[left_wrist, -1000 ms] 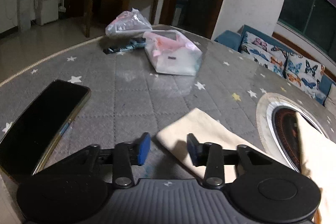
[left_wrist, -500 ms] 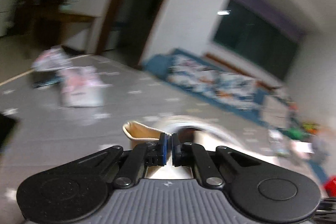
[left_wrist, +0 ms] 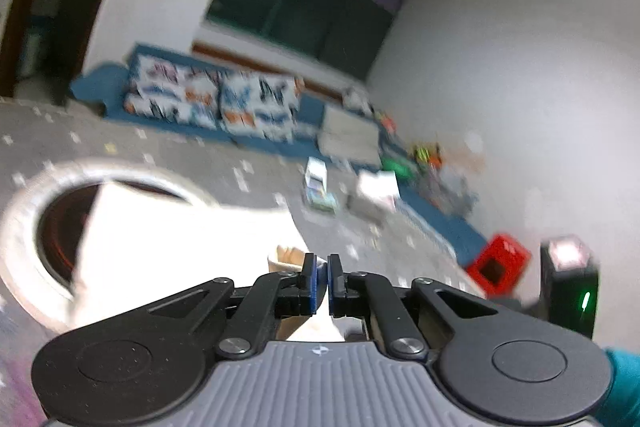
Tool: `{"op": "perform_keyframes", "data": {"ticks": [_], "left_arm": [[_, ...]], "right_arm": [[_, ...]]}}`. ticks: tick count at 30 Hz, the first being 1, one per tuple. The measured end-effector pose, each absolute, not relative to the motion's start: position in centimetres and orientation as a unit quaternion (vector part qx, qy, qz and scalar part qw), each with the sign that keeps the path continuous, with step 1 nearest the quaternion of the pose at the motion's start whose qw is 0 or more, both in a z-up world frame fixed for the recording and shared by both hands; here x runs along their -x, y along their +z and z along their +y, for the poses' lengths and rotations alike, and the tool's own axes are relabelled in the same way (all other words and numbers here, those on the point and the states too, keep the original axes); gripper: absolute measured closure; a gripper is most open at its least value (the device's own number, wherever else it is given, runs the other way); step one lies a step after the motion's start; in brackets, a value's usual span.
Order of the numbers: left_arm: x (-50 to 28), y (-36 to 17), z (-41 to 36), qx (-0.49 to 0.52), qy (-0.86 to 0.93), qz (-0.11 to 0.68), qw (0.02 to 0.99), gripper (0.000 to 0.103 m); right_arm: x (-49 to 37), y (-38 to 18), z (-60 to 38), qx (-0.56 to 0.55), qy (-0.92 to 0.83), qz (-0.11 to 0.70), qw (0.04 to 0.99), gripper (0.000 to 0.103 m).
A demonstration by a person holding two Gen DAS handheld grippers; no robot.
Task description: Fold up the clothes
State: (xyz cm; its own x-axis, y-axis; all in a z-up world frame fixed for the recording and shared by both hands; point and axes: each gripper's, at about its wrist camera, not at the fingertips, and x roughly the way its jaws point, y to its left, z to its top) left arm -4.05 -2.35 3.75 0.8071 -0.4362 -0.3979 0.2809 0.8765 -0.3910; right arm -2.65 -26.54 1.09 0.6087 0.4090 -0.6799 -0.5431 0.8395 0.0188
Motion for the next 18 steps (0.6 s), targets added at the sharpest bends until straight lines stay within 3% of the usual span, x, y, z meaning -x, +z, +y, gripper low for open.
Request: {"op": "perform_keyframes", "data": {"ticks": [7, 18], "left_arm": [[4.3, 0.8, -1.3, 0.13, -0.193, 0.295, 0.927, 0.083], [5.5, -1.2, 6.9, 0.121, -0.071, 0.324, 0.936, 0.083]], "right_arm": [[2.5, 1.3, -27.1, 0.082, 0.265, 0.354, 0.893, 0.082], [0.7, 0.2, -24.3, 0.074, 0.296, 0.374, 0.876, 0.082]]}}
